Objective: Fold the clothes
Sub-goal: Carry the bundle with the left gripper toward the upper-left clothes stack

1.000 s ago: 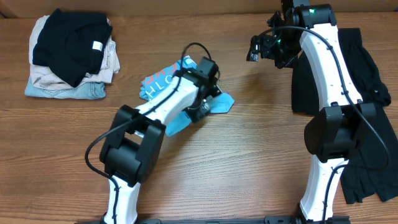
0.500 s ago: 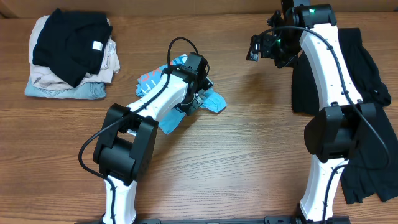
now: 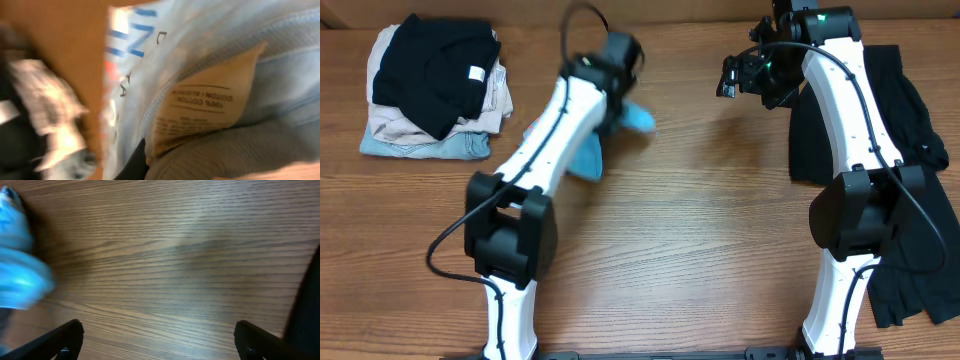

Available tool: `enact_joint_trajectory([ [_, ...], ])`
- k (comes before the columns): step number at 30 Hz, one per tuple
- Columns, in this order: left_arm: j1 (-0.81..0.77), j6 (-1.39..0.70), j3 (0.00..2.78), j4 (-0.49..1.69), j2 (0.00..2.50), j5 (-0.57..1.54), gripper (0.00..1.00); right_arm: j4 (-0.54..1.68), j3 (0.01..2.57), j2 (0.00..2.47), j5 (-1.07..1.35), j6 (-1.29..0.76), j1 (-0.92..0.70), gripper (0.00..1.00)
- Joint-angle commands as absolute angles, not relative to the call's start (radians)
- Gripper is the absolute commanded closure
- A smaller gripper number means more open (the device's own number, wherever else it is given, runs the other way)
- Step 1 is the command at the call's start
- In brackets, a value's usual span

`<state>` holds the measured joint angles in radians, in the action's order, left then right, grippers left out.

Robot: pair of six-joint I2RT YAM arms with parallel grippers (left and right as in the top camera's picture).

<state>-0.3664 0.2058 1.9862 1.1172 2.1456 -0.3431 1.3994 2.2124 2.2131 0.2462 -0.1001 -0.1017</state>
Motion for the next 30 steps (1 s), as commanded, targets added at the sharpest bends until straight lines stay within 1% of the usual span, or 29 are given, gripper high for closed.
enact_joint_trajectory([
  [1, -0.326, 0.180, 2.148, 1.162, 2.137, -0.448, 0.96, 1.396, 2.234, 2.194, 0.222, -0.096, -0.100, 0.00],
  [7, -0.223, 0.236, 2.336, 1.176, 2.137, -0.521, 0.96, 1.396, 2.234, 2.194, 0.222, -0.097, -0.100, 0.00],
  [12, -0.115, 0.297, 2.427, 1.161, 2.137, -0.563, 0.96, 1.396, 2.234, 2.194, 0.222, -0.097, -0.100, 0.00],
  [14, -0.075, 0.327, 2.444, 1.126, 2.137, -0.587, 0.96, 1.396, 2.234, 2.194, 0.223, -0.097, -0.101, 0.00],
  [18, 0.019, 0.481, 2.457, 1.005, 2.137, -0.587, 0.96, 1.397, 2.234, 2.194, 0.223, -0.101, -0.101, 0.00],
  [21, 0.075, 0.546, 2.458, 0.922, 2.138, -0.581, 0.96, 1.397, 2.234, 2.194, 0.228, -0.104, -0.101, 0.00],
  [23, 0.120, 0.567, 2.457, 0.873, 2.138, -0.535, 0.96, 1.397, 2.234, 2.194, 0.230, -0.105, -0.101, 0.00],
  [26, 0.199, 0.648, 2.457, 0.841, 2.138, -0.351, 0.96, 1.398, 2.234, 2.194, 0.230, -0.105, -0.101, 0.00],
  [30, 0.299, 0.703, 2.456, 0.810, 2.138, -0.218, 0.96, 1.398, 2.234, 2.194, 0.231, -0.108, -0.101, 0.00],
])
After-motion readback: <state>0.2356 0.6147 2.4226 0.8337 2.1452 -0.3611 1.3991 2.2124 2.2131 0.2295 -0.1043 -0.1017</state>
